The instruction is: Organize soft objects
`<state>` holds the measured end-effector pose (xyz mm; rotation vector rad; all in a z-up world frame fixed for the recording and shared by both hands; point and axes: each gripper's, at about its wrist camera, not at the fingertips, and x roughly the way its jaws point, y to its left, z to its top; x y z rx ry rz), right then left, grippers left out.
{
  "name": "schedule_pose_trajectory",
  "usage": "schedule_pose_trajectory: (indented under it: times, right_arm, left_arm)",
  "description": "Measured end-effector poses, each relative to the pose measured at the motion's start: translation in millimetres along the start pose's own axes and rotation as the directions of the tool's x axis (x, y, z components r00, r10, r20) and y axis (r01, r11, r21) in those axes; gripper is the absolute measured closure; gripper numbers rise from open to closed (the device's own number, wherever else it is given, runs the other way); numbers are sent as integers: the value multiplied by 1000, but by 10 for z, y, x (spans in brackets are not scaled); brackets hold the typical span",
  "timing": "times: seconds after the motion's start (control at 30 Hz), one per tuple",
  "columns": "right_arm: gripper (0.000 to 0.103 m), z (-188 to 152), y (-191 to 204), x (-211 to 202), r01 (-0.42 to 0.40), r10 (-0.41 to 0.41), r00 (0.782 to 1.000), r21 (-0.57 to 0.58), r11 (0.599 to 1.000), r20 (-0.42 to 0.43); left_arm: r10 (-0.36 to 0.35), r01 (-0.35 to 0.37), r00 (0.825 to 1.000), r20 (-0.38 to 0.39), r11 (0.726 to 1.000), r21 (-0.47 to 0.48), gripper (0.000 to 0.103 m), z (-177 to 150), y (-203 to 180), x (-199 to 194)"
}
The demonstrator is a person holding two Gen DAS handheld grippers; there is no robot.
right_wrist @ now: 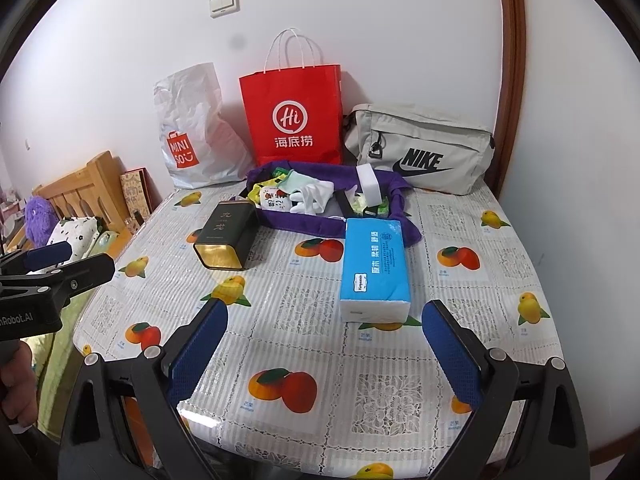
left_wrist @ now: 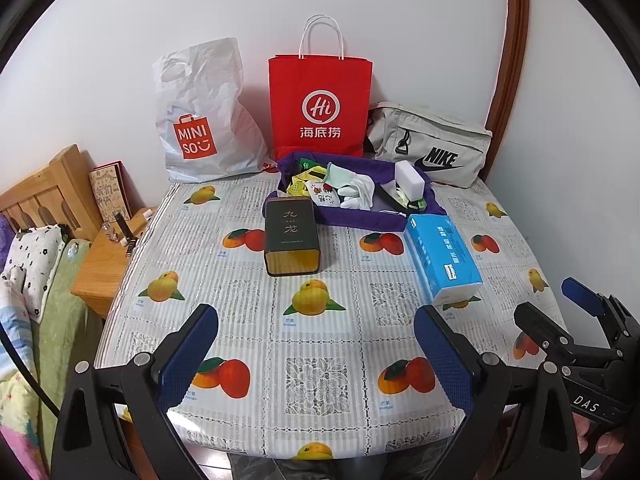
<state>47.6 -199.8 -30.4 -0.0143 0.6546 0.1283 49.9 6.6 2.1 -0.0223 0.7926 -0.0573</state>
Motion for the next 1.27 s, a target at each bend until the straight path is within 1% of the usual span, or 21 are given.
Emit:
schedule_pose_trajectory:
  times: [1.27]
  right_arm:
    - [6,-24,-13,4,4,-4,1000,-2,1000,-5]
  left_arm:
    - [7,-7,1000,-6,1000,10,4,-10,-16,23]
